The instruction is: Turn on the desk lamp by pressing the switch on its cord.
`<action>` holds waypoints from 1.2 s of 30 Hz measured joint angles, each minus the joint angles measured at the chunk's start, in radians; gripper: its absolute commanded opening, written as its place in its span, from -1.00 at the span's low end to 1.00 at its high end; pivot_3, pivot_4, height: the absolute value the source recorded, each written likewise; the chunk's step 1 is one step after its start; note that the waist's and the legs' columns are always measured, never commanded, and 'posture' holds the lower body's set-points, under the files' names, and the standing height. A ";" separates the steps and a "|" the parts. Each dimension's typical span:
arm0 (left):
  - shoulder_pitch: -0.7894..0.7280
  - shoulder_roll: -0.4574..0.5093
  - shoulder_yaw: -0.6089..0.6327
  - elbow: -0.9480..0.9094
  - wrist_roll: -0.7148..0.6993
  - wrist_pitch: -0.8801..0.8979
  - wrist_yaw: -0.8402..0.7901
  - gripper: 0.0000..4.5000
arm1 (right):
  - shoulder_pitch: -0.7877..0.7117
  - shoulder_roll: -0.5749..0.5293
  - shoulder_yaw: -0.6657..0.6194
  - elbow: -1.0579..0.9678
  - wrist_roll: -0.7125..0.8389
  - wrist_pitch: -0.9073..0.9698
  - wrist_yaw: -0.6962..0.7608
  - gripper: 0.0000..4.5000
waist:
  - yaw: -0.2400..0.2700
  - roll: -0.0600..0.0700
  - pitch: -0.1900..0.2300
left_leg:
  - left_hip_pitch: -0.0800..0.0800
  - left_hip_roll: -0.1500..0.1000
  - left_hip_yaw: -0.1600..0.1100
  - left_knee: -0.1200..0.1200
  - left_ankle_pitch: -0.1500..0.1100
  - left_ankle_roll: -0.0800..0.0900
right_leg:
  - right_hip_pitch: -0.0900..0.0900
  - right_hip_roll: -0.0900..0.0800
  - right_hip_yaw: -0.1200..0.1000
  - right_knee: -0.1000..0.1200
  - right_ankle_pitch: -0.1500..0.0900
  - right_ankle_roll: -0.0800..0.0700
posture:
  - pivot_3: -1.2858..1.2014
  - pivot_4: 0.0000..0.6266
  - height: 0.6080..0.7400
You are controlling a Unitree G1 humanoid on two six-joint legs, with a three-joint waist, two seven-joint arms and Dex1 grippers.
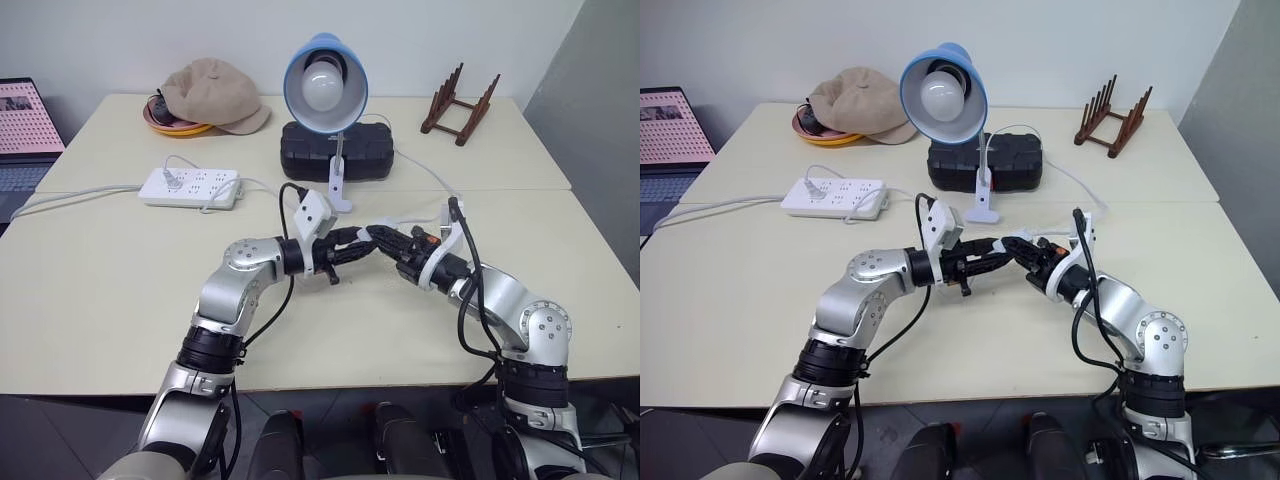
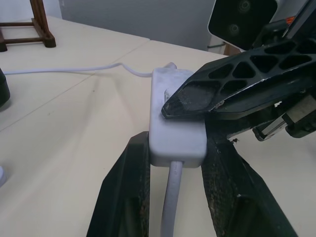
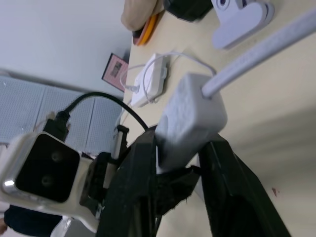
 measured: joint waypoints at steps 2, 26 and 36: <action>0.000 0.000 0.000 0.000 -0.004 0.000 0.000 -0.51 | 0.003 -0.006 0.004 -0.001 0.006 -0.006 0.005 -0.70 | 0.000 0.000 0.000 | 0.000 0.000 0.000 0.000 0.000 0.000 | 0.000 0.000 0.000 0.000 0.000 0.000 | 0.03 -0.52 1.00; -0.092 0.131 -0.058 0.145 0.059 -0.060 -0.072 -0.51 | 0.174 -0.390 -0.002 -0.156 -0.008 0.071 0.189 0.95 | 0.009 0.001 0.000 | -0.003 0.000 0.001 -0.001 0.000 0.000 | -0.001 -0.001 0.000 -0.004 0.000 0.000 | 0.03 -0.52 1.00; -0.207 0.136 -0.155 0.449 0.163 -0.222 -0.219 -0.51 | 0.153 -0.728 0.179 -0.453 -0.683 -0.092 0.722 0.98 | 0.002 0.001 0.000 | -0.002 0.000 0.001 -0.001 0.000 0.000 | -0.001 0.000 0.000 -0.006 -0.003 -0.005 | 0.03 -0.52 1.00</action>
